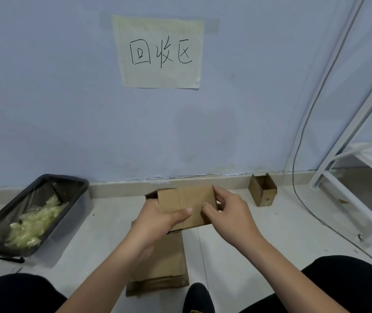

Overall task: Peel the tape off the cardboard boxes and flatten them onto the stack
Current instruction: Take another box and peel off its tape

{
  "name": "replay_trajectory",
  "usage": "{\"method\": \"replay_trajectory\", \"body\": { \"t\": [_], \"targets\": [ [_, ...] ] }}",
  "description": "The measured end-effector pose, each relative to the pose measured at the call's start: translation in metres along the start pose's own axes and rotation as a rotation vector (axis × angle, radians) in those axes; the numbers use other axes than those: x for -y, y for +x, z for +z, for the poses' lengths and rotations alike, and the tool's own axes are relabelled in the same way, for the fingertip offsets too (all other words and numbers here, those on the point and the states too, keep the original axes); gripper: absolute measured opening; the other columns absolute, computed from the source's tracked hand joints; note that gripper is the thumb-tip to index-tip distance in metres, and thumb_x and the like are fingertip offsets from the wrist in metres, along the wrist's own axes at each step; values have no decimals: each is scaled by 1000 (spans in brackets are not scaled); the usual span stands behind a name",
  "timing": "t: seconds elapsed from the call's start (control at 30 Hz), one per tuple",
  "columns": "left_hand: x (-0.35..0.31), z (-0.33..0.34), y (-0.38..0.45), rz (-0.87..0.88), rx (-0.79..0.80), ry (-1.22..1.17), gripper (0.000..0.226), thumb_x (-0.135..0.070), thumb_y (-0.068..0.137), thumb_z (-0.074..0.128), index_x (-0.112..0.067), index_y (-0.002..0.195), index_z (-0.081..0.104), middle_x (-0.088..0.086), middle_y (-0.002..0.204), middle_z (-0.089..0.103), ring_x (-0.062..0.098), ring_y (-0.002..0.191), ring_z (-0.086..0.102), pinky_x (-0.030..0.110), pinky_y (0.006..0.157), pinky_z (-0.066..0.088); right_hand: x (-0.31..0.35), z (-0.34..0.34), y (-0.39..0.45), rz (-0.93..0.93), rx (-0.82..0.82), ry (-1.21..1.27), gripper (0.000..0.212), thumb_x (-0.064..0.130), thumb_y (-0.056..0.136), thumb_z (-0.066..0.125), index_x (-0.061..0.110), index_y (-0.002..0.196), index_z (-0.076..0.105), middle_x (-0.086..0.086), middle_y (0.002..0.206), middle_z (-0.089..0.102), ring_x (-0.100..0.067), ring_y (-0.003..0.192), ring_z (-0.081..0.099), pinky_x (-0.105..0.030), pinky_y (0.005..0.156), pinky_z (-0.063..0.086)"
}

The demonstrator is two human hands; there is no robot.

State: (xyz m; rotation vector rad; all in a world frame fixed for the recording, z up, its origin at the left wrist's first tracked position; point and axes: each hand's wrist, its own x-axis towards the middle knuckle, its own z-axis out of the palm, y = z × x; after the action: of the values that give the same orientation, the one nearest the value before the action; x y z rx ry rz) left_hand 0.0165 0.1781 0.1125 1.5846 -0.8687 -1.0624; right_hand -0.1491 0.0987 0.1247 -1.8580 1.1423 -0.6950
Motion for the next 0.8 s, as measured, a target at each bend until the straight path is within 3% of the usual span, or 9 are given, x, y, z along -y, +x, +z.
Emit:
{"method": "replay_trajectory", "body": {
  "t": [0.1, 0.23, 0.33, 0.4, 0.47, 0.63, 0.8],
  "targets": [
    [2, 4, 0, 18, 1, 101, 44, -59, 61, 81, -36, 98, 80, -11, 95, 79, 17, 99, 73, 52, 101, 52, -7, 4, 4, 0, 11, -15, 12, 26, 79, 56, 20, 86, 64, 5, 85, 72, -19, 77, 68, -38, 65, 56],
    [4, 3, 1, 10, 2, 124, 25, -42, 76, 85, -28, 96, 80, -5, 90, 79, 19, 92, 74, 54, 97, 55, -13, 7, 5, 15, 25, -28, 10, 23, 79, 58, 17, 85, 64, 1, 89, 71, -22, 76, 68, -35, 59, 54],
    [5, 4, 0, 0, 4, 138, 42, -53, 63, 82, -27, 96, 79, -3, 91, 79, 21, 93, 74, 56, 96, 55, -16, 10, 4, 43, 31, -19, 20, 21, 79, 57, 13, 94, 67, -2, 93, 72, -27, 77, 68, -34, 57, 54],
    [7, 4, 1, -18, 12, 132, 38, -48, 66, 84, -26, 97, 79, -2, 93, 79, 22, 94, 74, 55, 96, 55, -17, 11, 4, 57, 35, -12, 20, 20, 78, 58, 13, 95, 68, -3, 94, 73, -28, 77, 68, -28, 52, 48],
    [6, 4, 2, -31, 23, 124, 33, -42, 70, 86, -25, 98, 80, -1, 93, 79, 22, 94, 75, 55, 97, 55, -17, 12, 5, 62, 31, -19, 22, 22, 78, 58, 14, 95, 68, -3, 94, 72, -27, 78, 69, -30, 53, 50],
    [11, 6, 3, -37, 20, 122, 48, -56, 54, 83, -32, 96, 80, -5, 92, 79, 21, 95, 74, 55, 98, 54, -19, 15, 4, 70, -3, -57, 34, 26, 76, 55, 15, 106, 68, -6, 95, 71, -23, 85, 68, -43, 67, 60],
    [6, 2, 4, -24, 3, 87, 22, -19, 82, 85, -18, 102, 77, 0, 94, 79, 20, 92, 75, 49, 96, 57, -18, 14, 5, 56, -7, -59, 38, 27, 77, 49, 9, 107, 64, -9, 99, 70, -27, 89, 68, -49, 72, 59]
  ]
}}
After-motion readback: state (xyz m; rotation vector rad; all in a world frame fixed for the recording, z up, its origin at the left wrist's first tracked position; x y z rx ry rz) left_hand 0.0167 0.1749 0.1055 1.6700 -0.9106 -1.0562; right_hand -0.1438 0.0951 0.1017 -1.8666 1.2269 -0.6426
